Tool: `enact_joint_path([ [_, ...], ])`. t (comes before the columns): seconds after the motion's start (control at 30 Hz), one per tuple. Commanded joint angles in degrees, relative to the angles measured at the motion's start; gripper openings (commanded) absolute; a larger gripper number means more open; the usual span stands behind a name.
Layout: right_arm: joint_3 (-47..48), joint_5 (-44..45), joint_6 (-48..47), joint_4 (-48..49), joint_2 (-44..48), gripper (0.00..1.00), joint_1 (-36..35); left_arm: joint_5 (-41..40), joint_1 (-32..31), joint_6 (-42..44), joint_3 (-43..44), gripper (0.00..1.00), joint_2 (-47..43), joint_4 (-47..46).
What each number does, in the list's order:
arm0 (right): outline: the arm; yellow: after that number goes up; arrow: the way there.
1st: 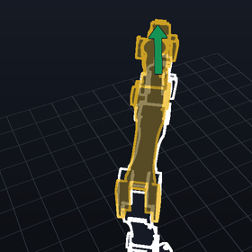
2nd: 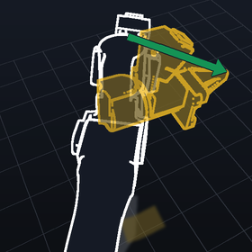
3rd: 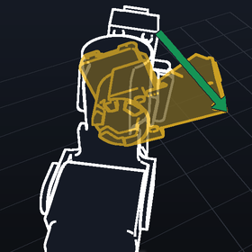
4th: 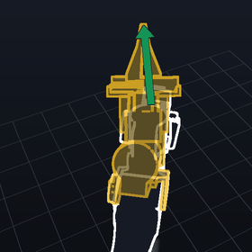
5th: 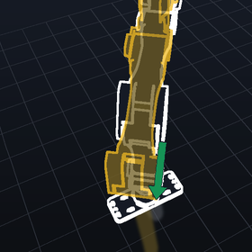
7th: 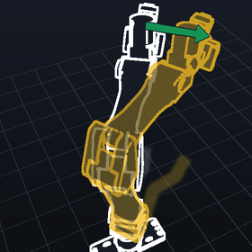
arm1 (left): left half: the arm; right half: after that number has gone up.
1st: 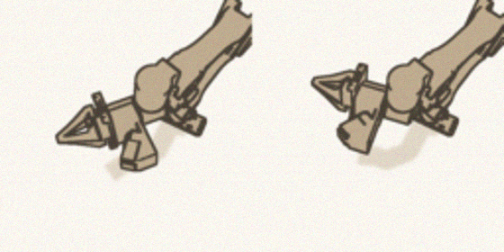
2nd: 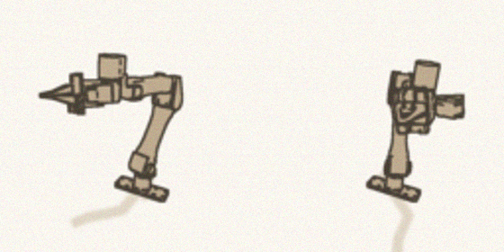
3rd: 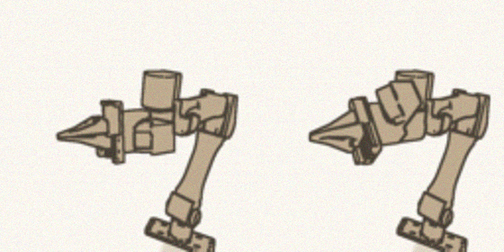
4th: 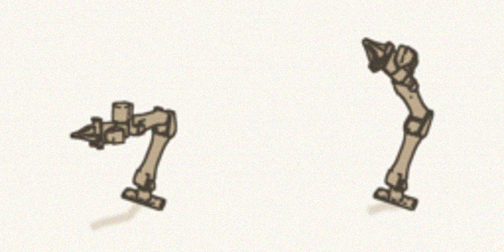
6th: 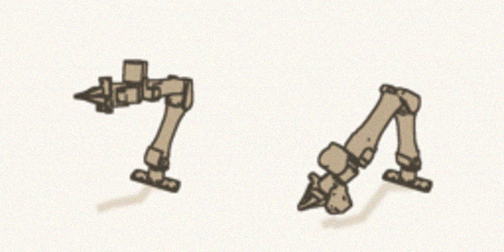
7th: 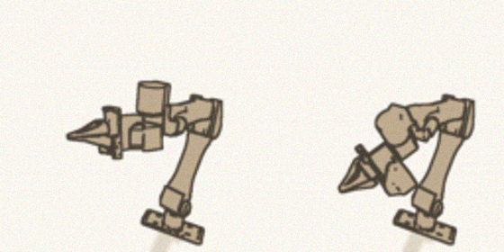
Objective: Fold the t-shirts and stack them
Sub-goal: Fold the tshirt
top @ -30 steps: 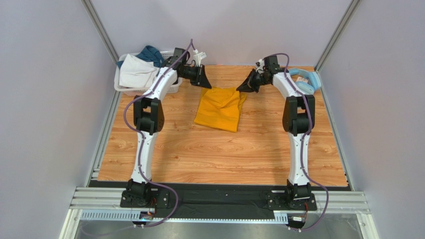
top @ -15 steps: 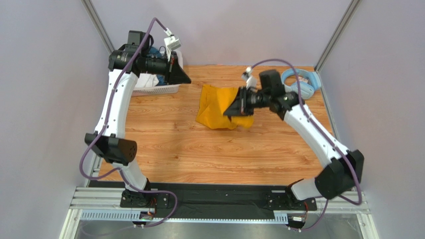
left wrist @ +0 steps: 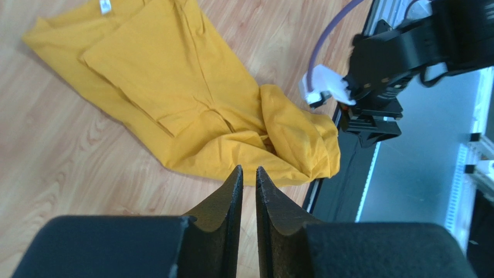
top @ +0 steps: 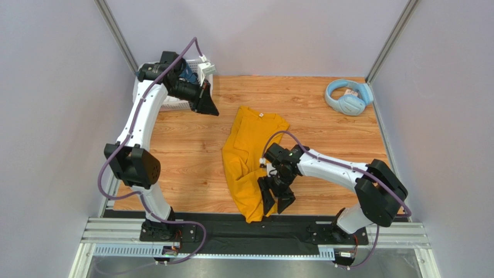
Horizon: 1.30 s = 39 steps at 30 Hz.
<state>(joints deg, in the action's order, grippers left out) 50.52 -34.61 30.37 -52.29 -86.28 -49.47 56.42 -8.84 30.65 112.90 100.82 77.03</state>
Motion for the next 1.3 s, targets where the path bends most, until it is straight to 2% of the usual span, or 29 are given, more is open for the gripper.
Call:
enact_joint_path([
  [0.0, 13.51, 8.41, -3.92, -6.15, 3.13, 0.65, 5.50, -1.32, 0.32, -5.42, 1.53, 0.20, 4.99, 3.13],
  [0.07, 16.96, 12.17, -3.22, -6.07, 4.54, 0.68, 8.68, -1.57, -0.21, -6.74, 3.11, 0.19, 9.30, 1.72],
  [0.1, 19.07, 16.98, -2.52, -5.28, 4.54, 0.66, 12.43, -1.93, -1.08, -7.79, 3.98, 0.18, 10.79, 1.28],
  [0.17, 19.79, 19.74, -1.55, -2.74, 3.84, 0.58, 16.93, -2.98, -2.14, -8.77, 6.09, 0.16, 14.66, -0.12],
  [0.23, 19.70, 18.45, 0.47, 4.19, 1.14, 0.52, 23.79, -2.81, -4.24, -9.64, 7.50, 0.16, 17.12, -0.31],
  [0.27, 20.05, 17.57, 1.61, 6.30, -0.36, 0.45, 25.72, -2.20, -5.12, -9.56, 7.60, 0.16, 17.57, -0.22],
  [0.3, 21.79, 13.30, 2.40, 10.68, -4.56, 0.43, 28.18, -2.02, -6.96, -9.21, 6.73, 0.16, 17.57, -0.31],
  [0.37, 26.18, 10.81, 2.68, 12.30, -9.93, 0.37, 29.51, -2.89, -9.17, -8.16, 4.97, 0.17, 16.87, -1.53],
  [0.4, 28.73, 9.05, 2.24, 12.22, -16.31, 0.35, 29.70, -3.07, -10.22, -7.98, 2.78, 0.19, 15.83, -2.23],
  [0.43, 34.06, 7.12, 2.76, 11.87, -19.42, 0.33, 30.05, -3.68, -12.67, -6.76, 1.89, 0.19, 15.47, -2.59],
  [0.5, 38.75, 2.10, 3.29, 11.95, -27.57, 0.28, 30.49, -4.21, -14.96, -5.70, -0.73, 0.19, 14.50, -2.85],
  [0.53, 42.95, 1.05, 4.25, 11.86, -29.71, 0.27, 30.49, -5.87, -17.07, -5.26, -1.45, 0.19, 14.41, -3.03],
  [0.67, 49.91, -2.56, 6.28, 11.78, -37.19, 0.24, 30.84, -7.03, -19.37, -4.29, -5.23, 0.19, 14.67, -3.91],
  [0.93, 56.08, 0.86, 6.46, 7.56, -46.77, 0.20, 32.86, -9.57, -19.55, -2.71, -7.08, 0.19, 17.75, -2.59],
  [1.0, 60.54, 1.82, 5.85, 4.32, -50.99, 0.20, 33.74, -10.10, -19.55, -2.97, -6.56, 0.19, 18.45, -2.42],
  [1.13, 71.62, 2.71, 4.44, -1.66, -59.16, 0.20, 35.50, -8.88, -19.55, -3.32, -4.10, 0.29, 19.33, -0.05],
  [1.23, 81.03, 2.18, 3.47, -5.18, -65.49, 0.21, 36.73, -8.17, -19.55, -2.97, -1.73, 0.48, 19.07, 1.80],
  [1.27, 83.05, 1.05, 3.47, -6.06, -68.29, 0.21, 37.60, -8.17, -19.55, -3.23, -0.85, 0.58, 18.89, 1.80],
])
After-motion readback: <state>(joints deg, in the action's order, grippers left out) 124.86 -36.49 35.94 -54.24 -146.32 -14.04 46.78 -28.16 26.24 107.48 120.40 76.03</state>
